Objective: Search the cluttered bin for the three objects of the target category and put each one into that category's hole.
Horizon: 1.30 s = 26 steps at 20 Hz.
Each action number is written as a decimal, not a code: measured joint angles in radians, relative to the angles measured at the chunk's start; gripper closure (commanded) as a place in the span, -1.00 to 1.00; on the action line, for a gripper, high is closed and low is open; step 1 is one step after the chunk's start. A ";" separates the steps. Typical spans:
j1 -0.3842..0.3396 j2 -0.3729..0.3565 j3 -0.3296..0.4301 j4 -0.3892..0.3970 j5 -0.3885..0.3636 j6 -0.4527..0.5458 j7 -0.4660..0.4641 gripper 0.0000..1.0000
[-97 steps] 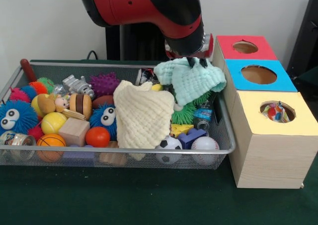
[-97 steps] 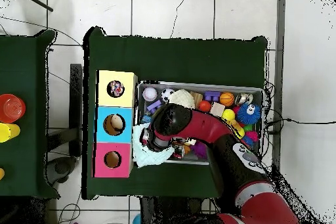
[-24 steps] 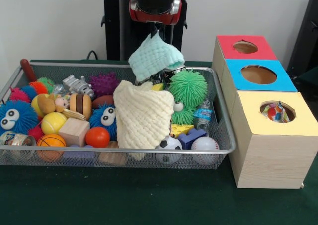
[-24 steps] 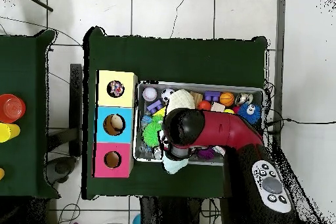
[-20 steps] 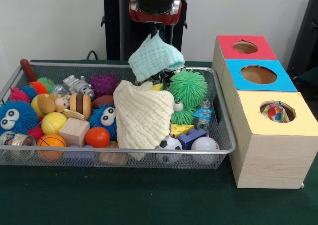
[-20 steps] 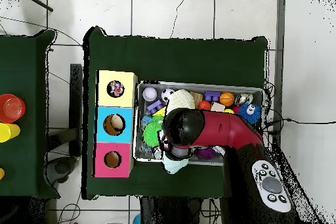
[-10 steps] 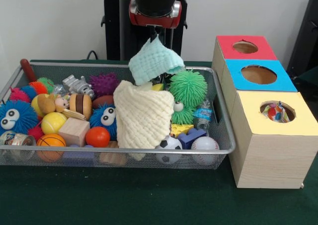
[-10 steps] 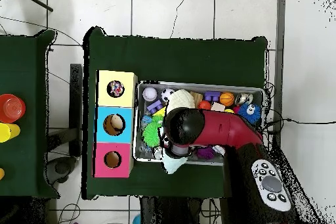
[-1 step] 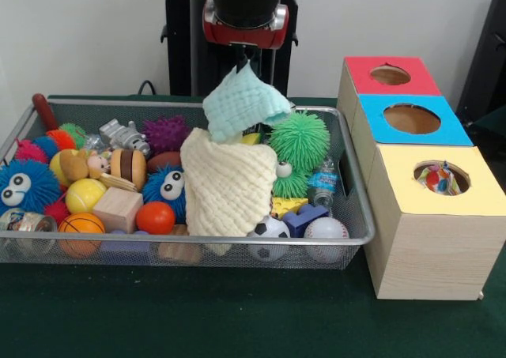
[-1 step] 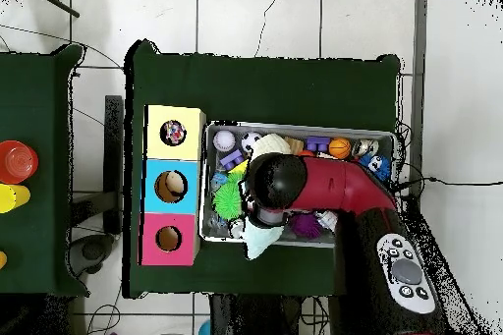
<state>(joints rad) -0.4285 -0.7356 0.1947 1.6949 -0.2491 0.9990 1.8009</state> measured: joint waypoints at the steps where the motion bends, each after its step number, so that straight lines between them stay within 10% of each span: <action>1: 0.000 0.000 -0.002 -0.002 -0.005 -0.005 0.000 1.00; 13: -0.001 -0.020 -0.054 -0.004 -0.108 -0.175 0.000 1.00; 26: -0.060 -0.069 -0.025 0.016 -0.084 -0.632 0.000 1.00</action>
<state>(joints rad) -0.4883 -0.8050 0.1702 1.7106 -0.3327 0.3673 1.8009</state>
